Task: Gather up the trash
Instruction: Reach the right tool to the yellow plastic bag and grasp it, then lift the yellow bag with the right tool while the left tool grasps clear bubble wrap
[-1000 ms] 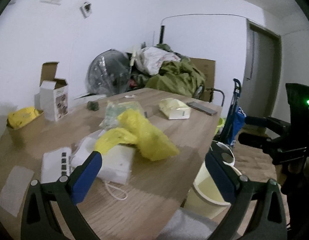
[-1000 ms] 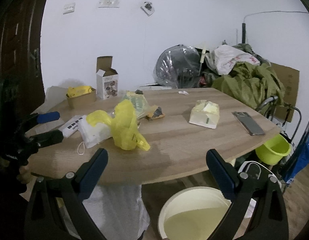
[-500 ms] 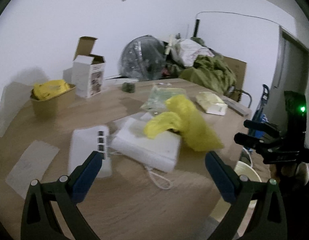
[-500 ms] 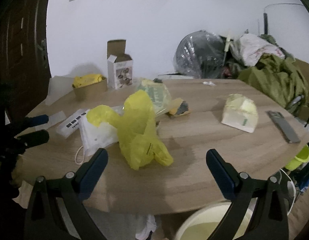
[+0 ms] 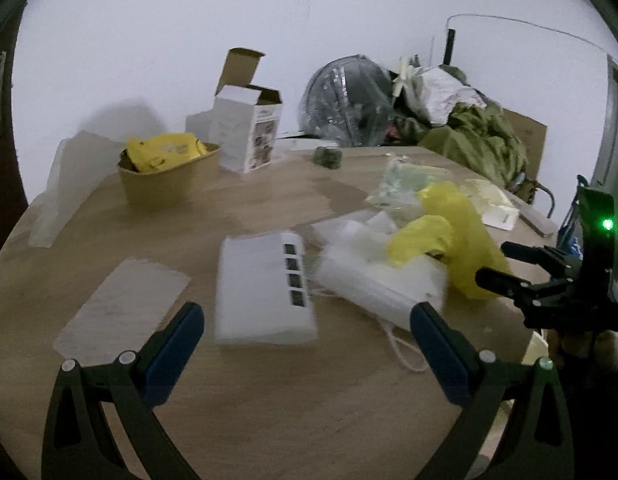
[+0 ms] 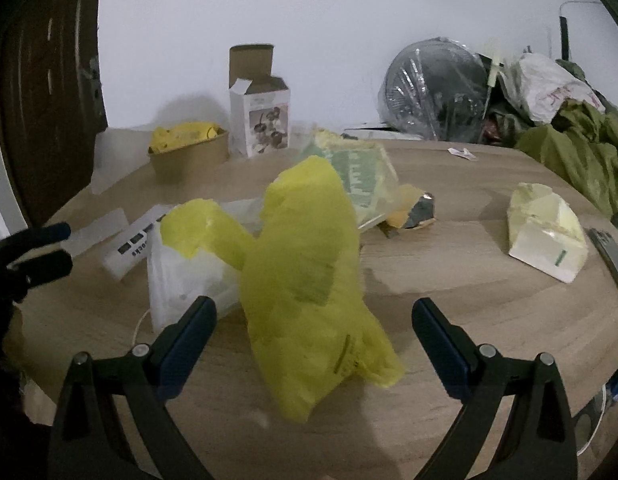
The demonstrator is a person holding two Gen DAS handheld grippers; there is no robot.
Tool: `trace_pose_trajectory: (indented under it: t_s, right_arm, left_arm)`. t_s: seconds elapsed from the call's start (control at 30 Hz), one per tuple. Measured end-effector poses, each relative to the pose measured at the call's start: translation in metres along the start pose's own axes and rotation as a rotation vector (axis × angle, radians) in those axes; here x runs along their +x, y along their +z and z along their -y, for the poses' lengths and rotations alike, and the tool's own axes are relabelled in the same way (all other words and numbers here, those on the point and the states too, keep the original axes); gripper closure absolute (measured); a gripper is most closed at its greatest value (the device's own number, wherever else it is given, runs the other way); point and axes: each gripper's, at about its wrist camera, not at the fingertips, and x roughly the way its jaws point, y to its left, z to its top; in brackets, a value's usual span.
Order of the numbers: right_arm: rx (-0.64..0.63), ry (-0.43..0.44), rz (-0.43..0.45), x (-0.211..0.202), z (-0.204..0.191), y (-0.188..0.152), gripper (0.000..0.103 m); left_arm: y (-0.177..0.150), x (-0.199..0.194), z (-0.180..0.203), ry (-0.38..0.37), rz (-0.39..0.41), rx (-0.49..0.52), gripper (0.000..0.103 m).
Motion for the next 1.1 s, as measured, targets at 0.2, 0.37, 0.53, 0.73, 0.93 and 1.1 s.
trace_pose_trajectory:
  t_s: [0.2,0.37,0.53,0.73,0.93,1.1]
  right_arm:
    - [-0.005,-0.001,-0.036,0.015,-0.001,0.002,0.037]
    - [0.012,0.009,-0.029,0.015,0.002,0.003,0.057]
    - [0.032,0.008,0.023,0.008,0.001,0.006,0.074]
    - [0.033,0.0,0.095,-0.014,-0.002,0.011,0.077]
    - [0.037,-0.009,0.152,-0.034,-0.003,0.015,0.077]
    - [0.04,-0.016,0.179,-0.047,-0.001,0.015,0.077]
  left_arm:
    - [0.007,0.005,-0.024,0.05,-0.025,-0.025,0.0]
    - [0.016,0.004,-0.061,0.13,-0.066,-0.025,0.0]
    - [0.023,0.01,-0.096,0.197,-0.128,-0.015,0.001]
    - [0.016,0.031,-0.118,0.206,-0.225,-0.011,0.02]
    - [0.012,0.043,-0.12,0.195,-0.273,0.01,0.043]
    - [0.009,0.046,-0.118,0.205,-0.27,0.029,0.072]
